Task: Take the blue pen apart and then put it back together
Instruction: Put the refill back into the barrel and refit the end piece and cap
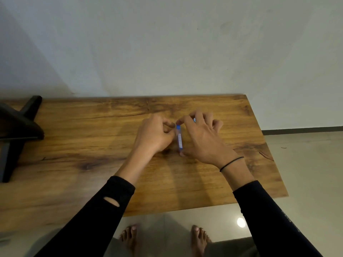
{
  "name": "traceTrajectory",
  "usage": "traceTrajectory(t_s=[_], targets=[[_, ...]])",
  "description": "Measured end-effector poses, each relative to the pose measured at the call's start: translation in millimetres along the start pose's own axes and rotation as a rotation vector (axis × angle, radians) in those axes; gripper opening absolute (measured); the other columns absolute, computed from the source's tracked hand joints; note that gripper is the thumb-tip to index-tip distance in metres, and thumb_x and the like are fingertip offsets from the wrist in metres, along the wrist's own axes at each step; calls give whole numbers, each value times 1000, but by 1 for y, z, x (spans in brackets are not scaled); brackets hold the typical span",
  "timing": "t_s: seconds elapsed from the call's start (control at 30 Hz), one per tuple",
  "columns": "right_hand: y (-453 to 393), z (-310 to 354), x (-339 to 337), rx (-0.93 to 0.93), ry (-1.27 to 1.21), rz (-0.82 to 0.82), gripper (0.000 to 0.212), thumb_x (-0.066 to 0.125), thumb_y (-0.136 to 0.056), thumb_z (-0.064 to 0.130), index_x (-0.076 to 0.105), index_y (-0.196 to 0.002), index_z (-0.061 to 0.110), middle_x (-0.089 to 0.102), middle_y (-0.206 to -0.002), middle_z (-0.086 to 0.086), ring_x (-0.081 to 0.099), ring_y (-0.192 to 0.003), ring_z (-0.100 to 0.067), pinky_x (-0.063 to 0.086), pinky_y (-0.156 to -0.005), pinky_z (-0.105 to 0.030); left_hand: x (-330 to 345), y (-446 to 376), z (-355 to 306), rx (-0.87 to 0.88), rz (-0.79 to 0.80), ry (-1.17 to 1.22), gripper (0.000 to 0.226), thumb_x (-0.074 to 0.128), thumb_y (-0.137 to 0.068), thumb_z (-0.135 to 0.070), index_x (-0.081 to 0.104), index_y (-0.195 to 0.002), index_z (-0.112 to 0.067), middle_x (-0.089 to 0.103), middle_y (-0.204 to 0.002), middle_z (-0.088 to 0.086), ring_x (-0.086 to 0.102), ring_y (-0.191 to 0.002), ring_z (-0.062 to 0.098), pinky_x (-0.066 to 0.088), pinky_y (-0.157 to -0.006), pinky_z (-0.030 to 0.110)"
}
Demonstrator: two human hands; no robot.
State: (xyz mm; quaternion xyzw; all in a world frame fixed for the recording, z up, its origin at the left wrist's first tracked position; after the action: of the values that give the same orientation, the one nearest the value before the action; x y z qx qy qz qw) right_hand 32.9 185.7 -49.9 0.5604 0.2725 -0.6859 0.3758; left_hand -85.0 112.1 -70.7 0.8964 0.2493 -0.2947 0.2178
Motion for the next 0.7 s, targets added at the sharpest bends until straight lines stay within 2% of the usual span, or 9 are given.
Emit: traceTrajectory(t_s=[0.1, 0.2, 0.3, 0.5, 0.6, 0.7], targets=[[0, -6, 9, -27, 48, 77, 89, 93, -63, 54, 48, -138, 34, 35, -130, 0, 25, -115, -21, 16, -84, -40, -14, -3, 3, 30, -99, -103, 15, 76, -100, -31, 82, -113, -29, 80, -97, -7, 75, -94, 13, 56, -85, 32], [-2, -5, 12, -45, 70, 114, 89, 92, -66, 54, 46, -139, 33, 34, -130, 0, 26, -115, -23, 17, -84, -41, -18, -7, 6, 59, -132, -121, 11, 76, -100, -32, 82, -109, -29, 73, -87, -15, 71, -83, 9, 58, -82, 32], [-3, -5, 13, -55, 97, 95, 91, 92, -66, 54, 45, -141, 31, 35, -132, -1, 29, -117, -26, 19, -83, -42, -15, -4, 4, 103, -167, -136, 11, 75, -101, -32, 81, -110, -29, 74, -92, -15, 70, -83, 5, 62, -80, 34], [-1, -3, 12, -23, 130, 134, 93, 93, -67, 50, 44, -141, 25, 40, -140, -5, 33, -123, -31, 21, -84, -44, -15, -1, 15, 108, -230, -143, 10, 72, -100, -23, 81, -104, -25, 78, -99, -5, 74, -87, 18, 63, -83, 45], [2, 8, 12, 18, 232, 187, 89, 94, -66, 43, 45, -137, 18, 44, -141, -11, 38, -126, -37, 32, -92, -56, -15, 14, 9, 89, -239, -195, 24, 62, -107, -19, 81, -118, -26, 73, -121, -2, 75, -98, 24, 61, -84, 45], [0, 20, -2, 65, 290, 230, 85, 90, -72, 34, 42, -140, 14, 46, -144, -15, 39, -132, -40, 34, -97, -59, -14, 30, 6, 28, -154, -296, 34, 56, -111, -24, 73, -140, -26, 61, -139, 2, 72, -110, 30, 60, -84, 43]])
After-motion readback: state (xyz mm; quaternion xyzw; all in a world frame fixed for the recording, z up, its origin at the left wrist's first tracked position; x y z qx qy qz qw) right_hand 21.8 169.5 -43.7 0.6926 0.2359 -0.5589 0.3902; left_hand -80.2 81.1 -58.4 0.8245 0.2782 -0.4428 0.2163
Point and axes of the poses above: each hand's wrist, its own y-axis away from the middle knuckle, its own x-axis out of the palm, z = x × y, the point moved 9 cm from there along -y, towards the middle knuckle
